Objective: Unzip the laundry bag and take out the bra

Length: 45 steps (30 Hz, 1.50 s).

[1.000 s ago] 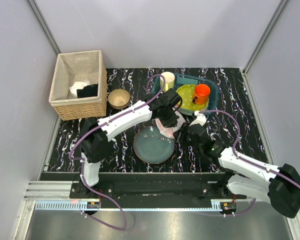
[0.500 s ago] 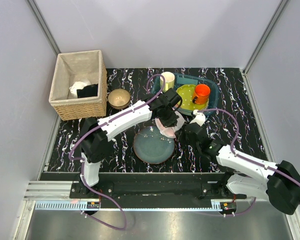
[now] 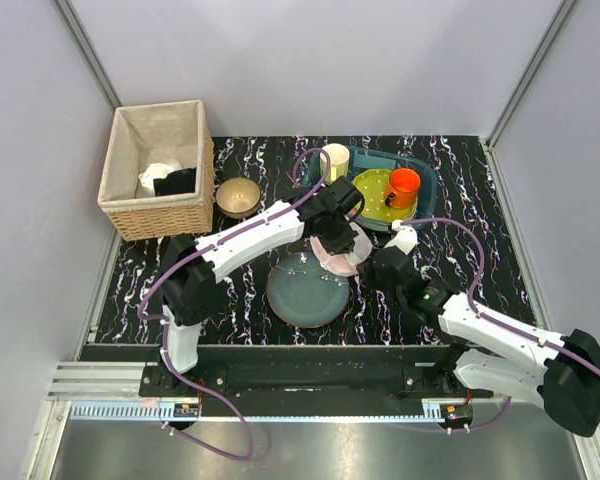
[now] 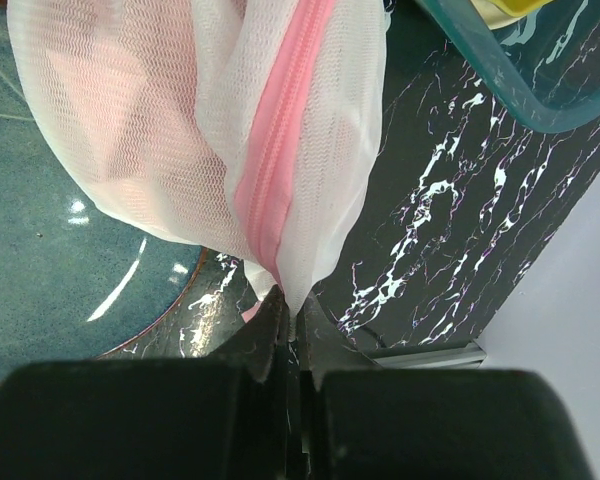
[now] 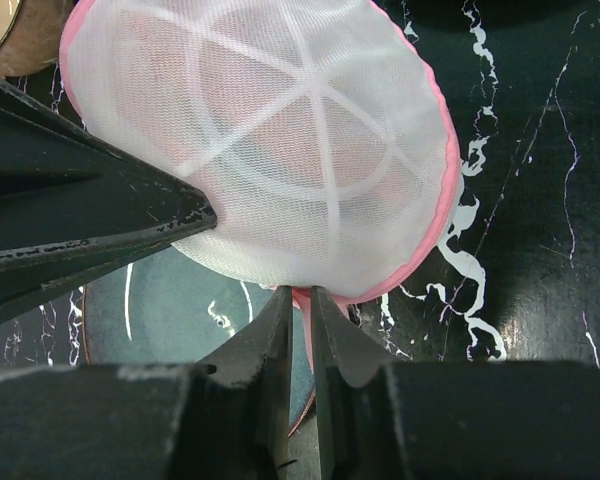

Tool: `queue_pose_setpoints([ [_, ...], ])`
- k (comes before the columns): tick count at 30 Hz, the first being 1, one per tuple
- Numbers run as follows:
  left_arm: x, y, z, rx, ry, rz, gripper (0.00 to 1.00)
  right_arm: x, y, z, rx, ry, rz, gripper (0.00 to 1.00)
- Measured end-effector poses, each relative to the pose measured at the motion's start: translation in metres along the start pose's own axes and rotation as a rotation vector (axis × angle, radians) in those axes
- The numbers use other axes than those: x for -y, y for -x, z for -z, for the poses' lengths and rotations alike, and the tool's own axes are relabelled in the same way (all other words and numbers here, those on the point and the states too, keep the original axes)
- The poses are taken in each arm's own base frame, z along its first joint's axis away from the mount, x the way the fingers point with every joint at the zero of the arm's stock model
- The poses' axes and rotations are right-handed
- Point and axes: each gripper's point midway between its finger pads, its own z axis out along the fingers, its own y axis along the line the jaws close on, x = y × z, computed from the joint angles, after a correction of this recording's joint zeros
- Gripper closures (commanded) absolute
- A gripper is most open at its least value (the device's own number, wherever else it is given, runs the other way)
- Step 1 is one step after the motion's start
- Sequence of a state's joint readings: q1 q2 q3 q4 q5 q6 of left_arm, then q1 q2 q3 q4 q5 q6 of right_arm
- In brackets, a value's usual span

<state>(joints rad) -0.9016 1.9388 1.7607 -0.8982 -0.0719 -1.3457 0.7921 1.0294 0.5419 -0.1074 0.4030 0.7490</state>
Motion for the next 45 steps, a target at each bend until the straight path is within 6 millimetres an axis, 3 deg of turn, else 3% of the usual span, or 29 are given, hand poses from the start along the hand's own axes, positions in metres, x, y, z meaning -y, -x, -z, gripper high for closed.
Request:
queue_pose_setpoints([
  [3, 0.0, 0.0, 0.0, 0.0, 0.001, 0.0, 1.0, 0.0, 0.0, 0.0, -0.002, -0.002, 0.001, 0.75],
  [10, -0.001, 0.0, 0.0, -0.001, 0.003, 0.0, 1.0, -0.001, 0.001, 0.002, 0.002, 0.007, -0.003, 0.75],
  [20, -0.003, 0.0, 0.0, 0.0, 0.012, 0.003, 1.0, -0.012, 0.016, 0.027, 0.051, 0.084, -0.036, 0.7],
  [30, -0.005, -0.001, 0.0, -0.001, 0.023, 0.013, 1.0, -0.011, -0.023, 0.006, -0.066, 0.027, 0.065, 0.64],
  [42, -0.005, -0.001, 0.0, -0.001, 0.024, 0.015, 1.0, -0.019, -0.024, -0.004, -0.053, 0.041, 0.056, 0.59],
  [45, -0.005, -0.001, 0.0, -0.001, 0.024, 0.015, 1.0, -0.02, -0.023, -0.004, -0.05, 0.045, 0.054, 0.65],
])
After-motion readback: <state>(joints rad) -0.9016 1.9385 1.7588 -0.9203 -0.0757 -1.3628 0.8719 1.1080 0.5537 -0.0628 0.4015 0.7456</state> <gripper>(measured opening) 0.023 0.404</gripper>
